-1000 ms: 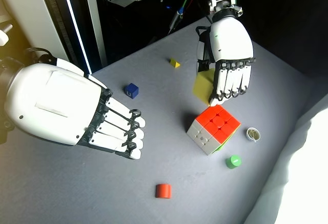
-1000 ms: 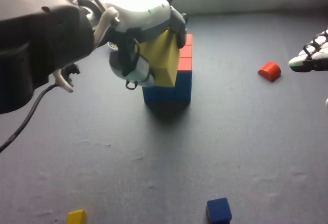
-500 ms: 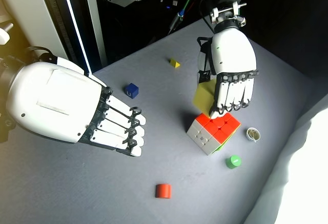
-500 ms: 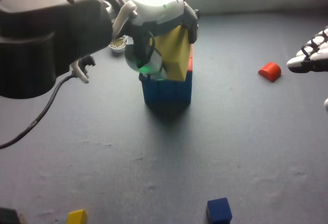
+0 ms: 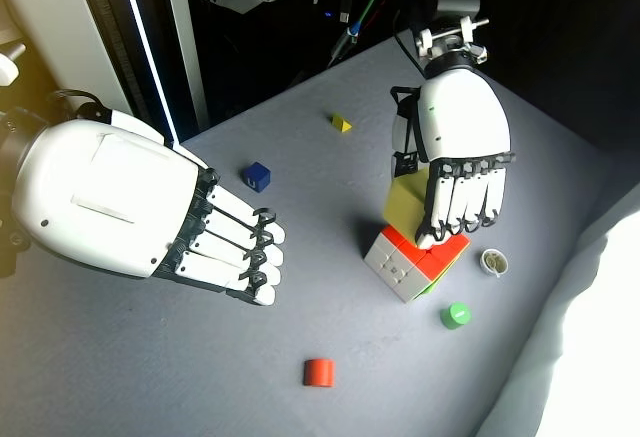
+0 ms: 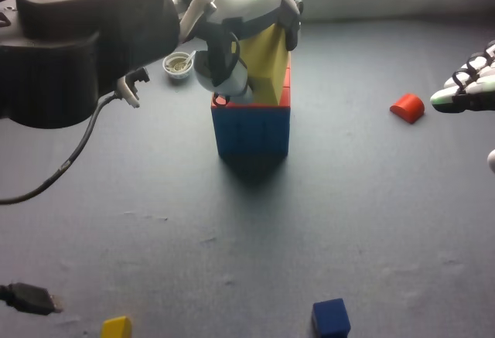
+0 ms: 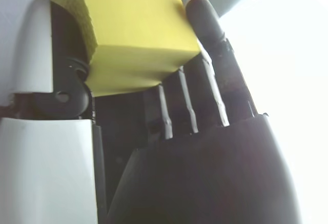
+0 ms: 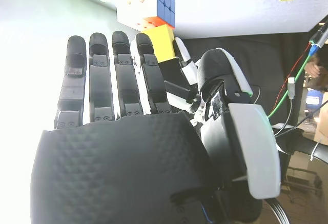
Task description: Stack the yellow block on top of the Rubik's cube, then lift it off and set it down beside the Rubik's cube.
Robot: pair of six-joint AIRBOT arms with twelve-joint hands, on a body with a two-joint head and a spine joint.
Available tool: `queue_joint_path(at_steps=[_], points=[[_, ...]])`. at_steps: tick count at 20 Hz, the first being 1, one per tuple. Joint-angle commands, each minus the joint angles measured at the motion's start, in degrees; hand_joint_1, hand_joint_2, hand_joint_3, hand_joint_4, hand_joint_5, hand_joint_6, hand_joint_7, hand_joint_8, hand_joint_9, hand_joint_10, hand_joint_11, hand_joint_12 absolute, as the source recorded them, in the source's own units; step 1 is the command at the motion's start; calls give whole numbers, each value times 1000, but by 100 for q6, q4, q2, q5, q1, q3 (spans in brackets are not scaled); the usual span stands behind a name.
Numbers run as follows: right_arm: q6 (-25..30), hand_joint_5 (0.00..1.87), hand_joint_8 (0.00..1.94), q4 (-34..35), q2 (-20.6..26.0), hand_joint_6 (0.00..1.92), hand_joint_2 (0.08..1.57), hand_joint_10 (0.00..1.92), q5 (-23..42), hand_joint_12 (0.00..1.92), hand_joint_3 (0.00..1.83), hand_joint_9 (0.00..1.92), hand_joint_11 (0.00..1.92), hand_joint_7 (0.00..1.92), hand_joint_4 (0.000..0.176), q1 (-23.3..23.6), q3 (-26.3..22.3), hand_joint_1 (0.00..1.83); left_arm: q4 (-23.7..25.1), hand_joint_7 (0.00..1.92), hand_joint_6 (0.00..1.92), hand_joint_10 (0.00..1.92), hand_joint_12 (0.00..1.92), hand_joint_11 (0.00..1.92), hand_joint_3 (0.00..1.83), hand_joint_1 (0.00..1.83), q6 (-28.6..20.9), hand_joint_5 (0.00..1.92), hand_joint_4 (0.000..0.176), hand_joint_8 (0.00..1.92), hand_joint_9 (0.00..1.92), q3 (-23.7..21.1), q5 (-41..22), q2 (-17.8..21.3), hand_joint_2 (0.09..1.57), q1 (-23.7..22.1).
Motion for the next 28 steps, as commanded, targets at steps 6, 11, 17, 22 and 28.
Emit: queue_joint_path(at_steps=[6,11,17,22,28], points=[[35,232,3,118,79,6,1396,4,182,414,0,194,0,224,0,104,2,0,265,827,849,1243,1414,405,1,1254,34,939,0,1409,629,203,-39,-63,1176,-44],[35,258,4,118,79,5,1394,8,198,492,0,219,0,251,0,109,-4,0,303,810,845,1067,1409,416,1,1233,32,944,0,1453,657,358,-25,-161,1176,-39],[35,265,7,118,80,3,1400,10,206,539,2,228,0,260,0,112,-10,0,303,813,831,1124,1399,434,0,1238,32,953,0,1441,644,426,-24,-179,1174,6],[35,282,5,118,80,3,1390,6,223,557,0,243,0,282,0,114,-14,50,281,811,901,1057,1407,393,0,1220,32,920,0,1435,648,426,-23,-194,1182,73],[34,307,0,117,80,2,1393,3,233,619,0,258,0,296,0,115,-15,14,279,804,903,1256,1423,387,3,1241,26,910,0,1439,605,448,-29,-231,1187,105]])
